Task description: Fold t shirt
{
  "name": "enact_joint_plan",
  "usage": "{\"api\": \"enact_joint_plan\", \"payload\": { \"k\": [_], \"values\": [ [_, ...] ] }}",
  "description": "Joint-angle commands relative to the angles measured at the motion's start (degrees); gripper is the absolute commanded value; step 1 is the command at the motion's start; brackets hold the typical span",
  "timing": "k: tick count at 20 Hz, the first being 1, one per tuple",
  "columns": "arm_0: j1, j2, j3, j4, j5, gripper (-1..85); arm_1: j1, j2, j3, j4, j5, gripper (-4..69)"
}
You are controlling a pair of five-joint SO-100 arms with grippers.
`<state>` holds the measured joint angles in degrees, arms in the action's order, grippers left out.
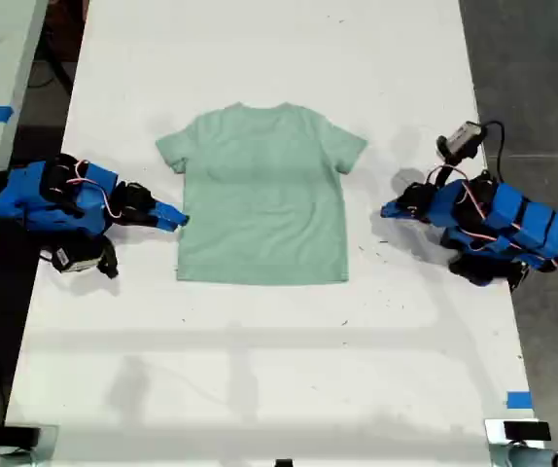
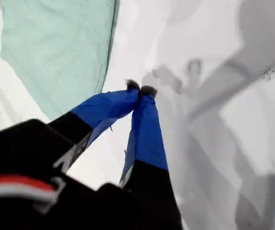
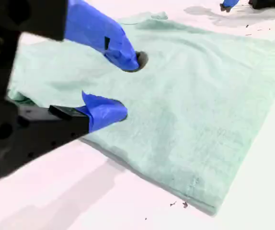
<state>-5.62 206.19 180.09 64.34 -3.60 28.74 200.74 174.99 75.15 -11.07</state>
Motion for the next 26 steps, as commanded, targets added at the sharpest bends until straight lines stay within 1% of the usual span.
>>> {"api": "enact_joint_plan", "payload": {
  "k": [1, 3, 4, 5, 6, 7, 9, 11, 12, 13, 17, 18, 19, 21, 24, 25, 26],
  "values": [
    [-0.44, 0.35, -0.53, 0.09, 0.26, 12.9, -0.35, 0.62, 3.16, -1.41, 0.70, 0.5],
    [-0.35, 0.35, -0.53, 0.09, 0.26, 12.9, -0.88, 0.26, -0.18, -1.49, -1.41, 0.8],
    [-0.44, 0.35, -0.53, 0.09, 0.26, 12.9, -0.26, -0.97, -3.34, -0.53, -1.93, 0.9],
    [-0.44, 0.35, -0.53, 0.09, 0.26, 12.9, 0.97, -5.19, -8.17, -0.35, -4.13, 1.0],
    [-0.44, 0.35, -0.53, 0.09, 0.26, 12.9, 3.69, -13.45, -15.21, 1.05, -6.50, 1.0],
    [-0.44, 0.35, -0.53, 0.09, 0.26, 12.9, 7.12, -23.38, -23.20, 2.02, -10.46, 1.0],
    [-0.53, 0.35, -0.53, 0.09, 0.26, 12.9, 13.71, -40.78, -37.09, 1.67, -18.81, 2.2],
    [-0.53, 0.35, -0.53, 0.09, 0.26, 12.9, 18.90, -53.44, -47.20, -0.79, -24.87, 12.8],
    [-0.53, 0.35, -0.53, 0.09, 0.26, 12.9, 21.27, -59.06, -50.89, -2.90, -27.07, 16.0],
    [-0.53, 0.35, -0.53, 0.09, 0.26, 12.9, 23.20, -64.25, -53.44, -5.80, -28.65, 17.2],
    [-0.53, 0.35, -0.53, 0.09, 0.26, 12.9, 27.51, -83.85, -61.87, -18.11, -32.08, 15.2],
    [-0.53, 0.35, -0.53, 0.09, 0.26, 12.9, 27.95, -88.59, -64.51, -20.74, -32.34, 14.6],
    [-0.53, 0.35, -0.53, 0.09, 0.26, 12.9, 28.39, -93.78, -68.12, -22.06, -32.78, 14.4],
    [-0.53, 0.35, -0.53, 0.09, 0.26, 12.9, 28.83, -103.97, -76.11, -22.24, -33.40, 14.5],
    [-0.62, 0.35, -0.53, 0.09, 0.26, 12.9, 28.48, -117.86, -81.83, -24.08, -32.96, 14.6],
    [-0.62, 0.35, -0.53, 0.09, 0.26, 12.9, 29.09, -123.40, -85.08, -21.71, -31.82, 14.6],
    [-0.62, 0.35, -0.53, 0.09, 0.26, 12.9, 30.50, -128.50, -90.09, -16.08, -31.03, 12.4]
  ]
}}
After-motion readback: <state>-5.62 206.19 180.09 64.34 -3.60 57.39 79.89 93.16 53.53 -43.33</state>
